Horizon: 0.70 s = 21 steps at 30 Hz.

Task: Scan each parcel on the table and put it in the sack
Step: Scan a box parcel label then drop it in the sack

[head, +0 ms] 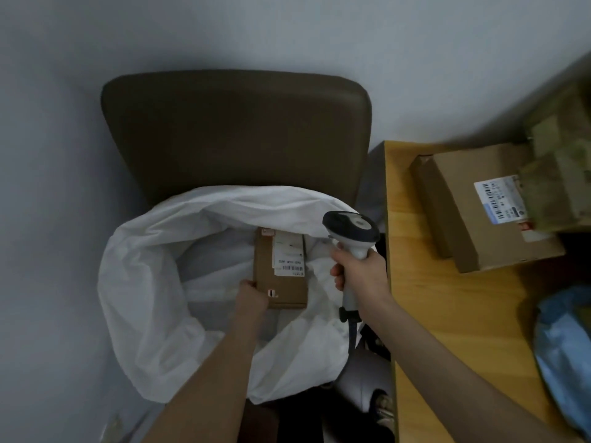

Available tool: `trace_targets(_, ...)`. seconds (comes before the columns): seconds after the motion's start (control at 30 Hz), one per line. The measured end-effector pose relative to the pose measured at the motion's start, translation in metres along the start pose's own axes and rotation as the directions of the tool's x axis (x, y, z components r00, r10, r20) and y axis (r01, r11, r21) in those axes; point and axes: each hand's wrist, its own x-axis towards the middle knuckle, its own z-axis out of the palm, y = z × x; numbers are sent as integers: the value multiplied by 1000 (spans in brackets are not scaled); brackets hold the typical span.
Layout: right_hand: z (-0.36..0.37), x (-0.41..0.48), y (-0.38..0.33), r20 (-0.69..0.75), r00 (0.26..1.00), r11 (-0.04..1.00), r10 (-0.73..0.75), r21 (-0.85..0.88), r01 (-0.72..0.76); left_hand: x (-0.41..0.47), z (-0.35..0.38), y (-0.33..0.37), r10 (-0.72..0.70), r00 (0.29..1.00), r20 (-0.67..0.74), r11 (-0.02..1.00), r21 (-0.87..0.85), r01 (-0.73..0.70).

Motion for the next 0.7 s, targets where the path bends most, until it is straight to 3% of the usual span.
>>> trace_targets(0.13,-8,7,3,-30,999,1000,11,5,-11,11,8,-3,-23,996,91,1000,12,22)
trace_targets(0.27,-17,-4,-8,-39,999,999,15,31,-14,-6,-4,17,19,998,55,999,25,-20)
trace_targets(0.5,-67,-39,-48,-60,998,996,0,86,5,-73,-9,112,172,985,29,983,-75,-169)
trace_targets(0.7,-151,-57,-69,-118,989,994,-91,48,97,-162,41,195,279,947,161,937,-261,-231)
